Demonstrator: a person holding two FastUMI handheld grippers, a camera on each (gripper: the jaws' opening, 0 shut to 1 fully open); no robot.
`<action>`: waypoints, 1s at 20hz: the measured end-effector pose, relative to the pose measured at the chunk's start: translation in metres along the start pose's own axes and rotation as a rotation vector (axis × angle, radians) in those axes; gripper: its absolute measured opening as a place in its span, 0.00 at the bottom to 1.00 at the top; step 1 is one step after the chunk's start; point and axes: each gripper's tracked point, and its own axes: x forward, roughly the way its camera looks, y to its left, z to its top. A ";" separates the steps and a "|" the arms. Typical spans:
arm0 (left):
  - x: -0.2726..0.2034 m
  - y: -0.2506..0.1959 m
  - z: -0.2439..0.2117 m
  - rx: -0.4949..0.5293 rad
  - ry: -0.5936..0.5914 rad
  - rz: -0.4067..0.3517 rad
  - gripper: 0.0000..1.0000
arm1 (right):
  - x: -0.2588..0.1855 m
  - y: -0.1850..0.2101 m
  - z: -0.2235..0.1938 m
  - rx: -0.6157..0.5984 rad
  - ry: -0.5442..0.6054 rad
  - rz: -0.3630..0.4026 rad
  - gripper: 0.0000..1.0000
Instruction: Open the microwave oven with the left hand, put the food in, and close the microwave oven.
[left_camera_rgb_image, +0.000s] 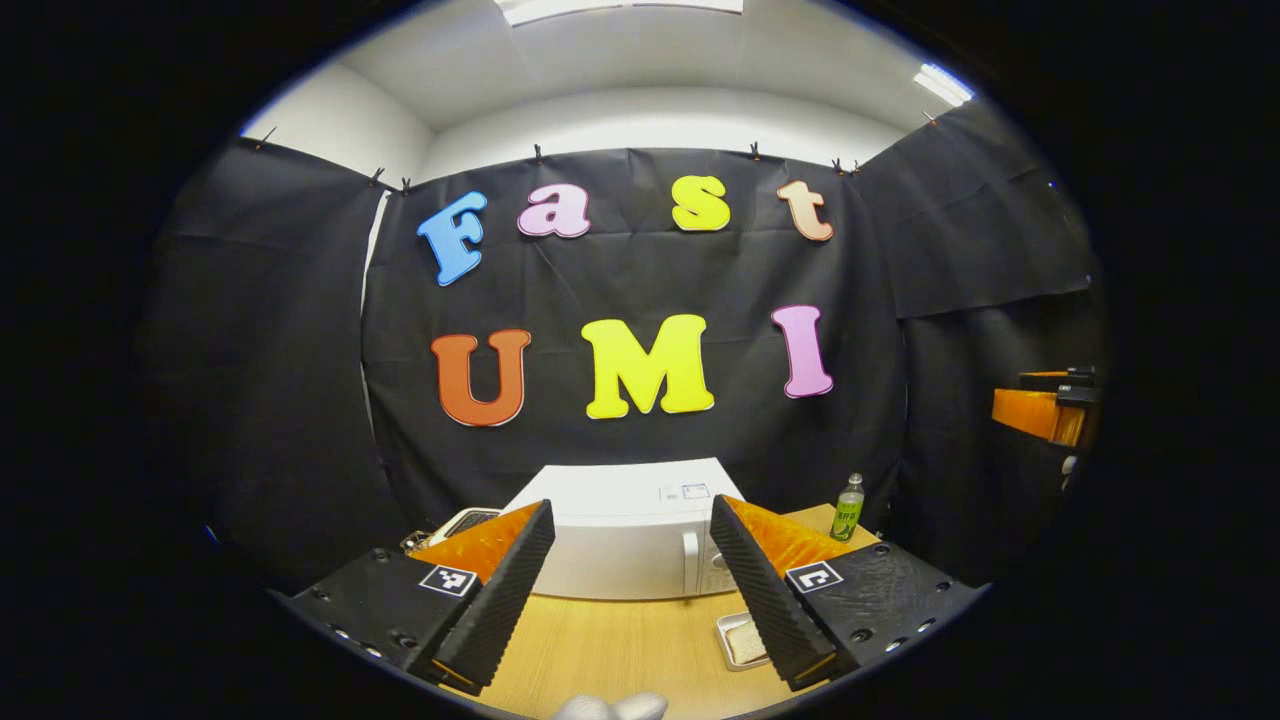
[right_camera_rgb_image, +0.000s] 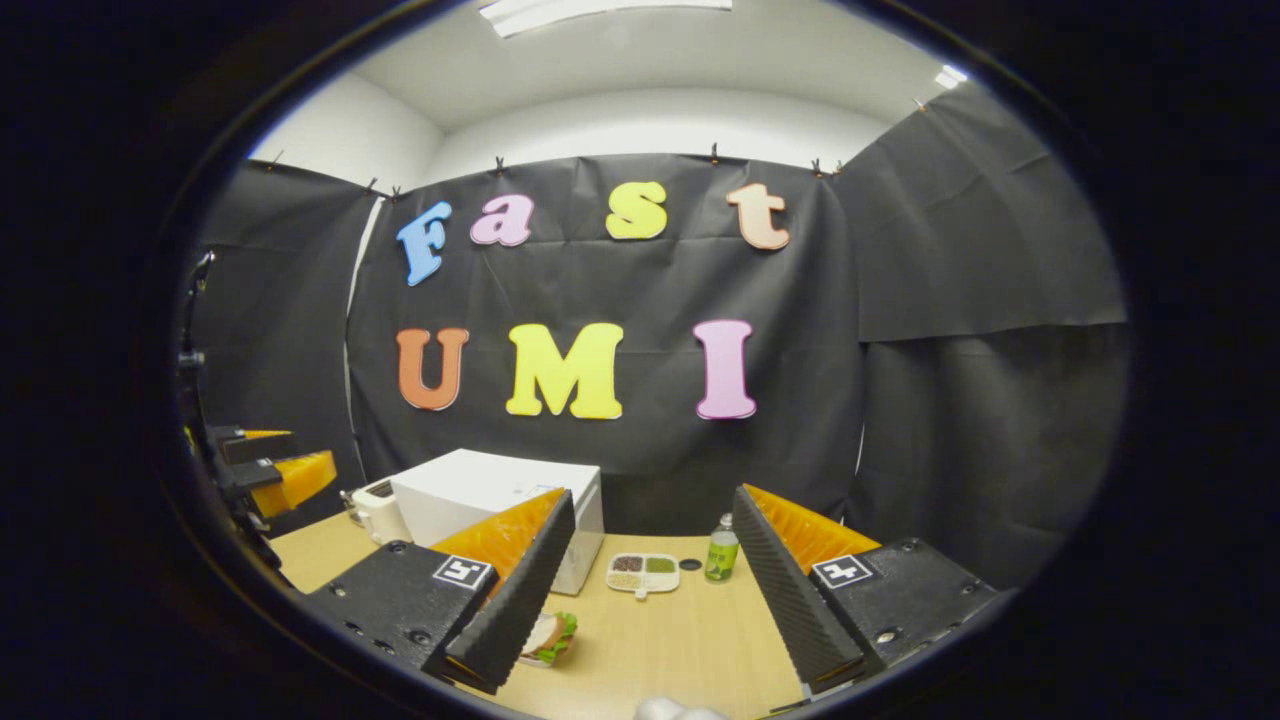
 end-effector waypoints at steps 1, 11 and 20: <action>0.009 -0.004 -0.007 -0.007 -0.008 -0.007 0.96 | 0.002 -0.002 0.001 0.003 0.000 -0.003 0.93; 0.122 -0.061 -0.140 0.000 0.079 -0.088 0.97 | 0.009 -0.040 -0.002 -0.040 0.041 -0.077 1.00; 0.217 -0.067 -0.214 -0.009 0.137 -0.055 0.92 | 0.000 -0.060 -0.016 -0.075 0.114 -0.196 1.00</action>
